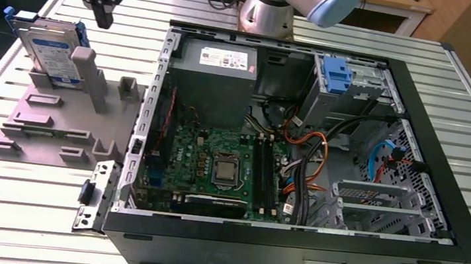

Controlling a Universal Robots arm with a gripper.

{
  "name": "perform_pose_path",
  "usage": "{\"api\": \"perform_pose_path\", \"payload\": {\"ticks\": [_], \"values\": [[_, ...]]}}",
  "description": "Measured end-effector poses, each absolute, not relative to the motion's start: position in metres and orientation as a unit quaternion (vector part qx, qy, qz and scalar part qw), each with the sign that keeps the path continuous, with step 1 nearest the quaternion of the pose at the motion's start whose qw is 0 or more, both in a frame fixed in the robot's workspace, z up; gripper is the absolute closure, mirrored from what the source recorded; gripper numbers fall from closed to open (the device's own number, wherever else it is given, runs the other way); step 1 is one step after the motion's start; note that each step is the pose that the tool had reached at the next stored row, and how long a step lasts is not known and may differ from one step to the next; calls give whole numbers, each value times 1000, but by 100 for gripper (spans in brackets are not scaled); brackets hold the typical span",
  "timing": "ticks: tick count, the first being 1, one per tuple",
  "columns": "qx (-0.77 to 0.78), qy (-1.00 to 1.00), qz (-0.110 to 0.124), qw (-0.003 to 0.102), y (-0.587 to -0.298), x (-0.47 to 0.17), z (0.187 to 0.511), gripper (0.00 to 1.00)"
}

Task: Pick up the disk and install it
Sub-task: 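Reach for the disk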

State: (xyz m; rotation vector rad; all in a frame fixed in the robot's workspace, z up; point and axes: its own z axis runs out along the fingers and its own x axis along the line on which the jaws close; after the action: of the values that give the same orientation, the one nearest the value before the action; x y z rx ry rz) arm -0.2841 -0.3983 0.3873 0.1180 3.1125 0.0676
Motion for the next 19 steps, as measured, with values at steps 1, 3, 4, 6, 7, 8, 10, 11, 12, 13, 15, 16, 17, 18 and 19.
{"api": "perform_pose_path", "payload": {"ticks": [1,3,4,6,7,8,10,11,12,13,15,16,17,18,19], "values": [[38,999,22,13,-398,-284,387,89],[38,999,22,13,-398,-285,387,89],[38,999,22,13,-398,-285,387,89],[38,999,22,13,-398,-286,387,89],[38,999,22,13,-398,-286,387,89],[38,999,22,13,-398,-286,387,89],[38,999,22,13,-398,-287,387,89],[38,999,22,13,-398,-287,387,89],[38,999,22,13,-398,-287,387,89],[38,999,22,13,-398,-288,387,89],[38,999,22,13,-398,-289,387,89],[38,999,22,13,-398,-289,387,89],[38,999,22,13,-398,-289,387,89],[38,999,22,13,-398,-290,387,89],[38,999,22,13,-398,-290,387,89]]}}
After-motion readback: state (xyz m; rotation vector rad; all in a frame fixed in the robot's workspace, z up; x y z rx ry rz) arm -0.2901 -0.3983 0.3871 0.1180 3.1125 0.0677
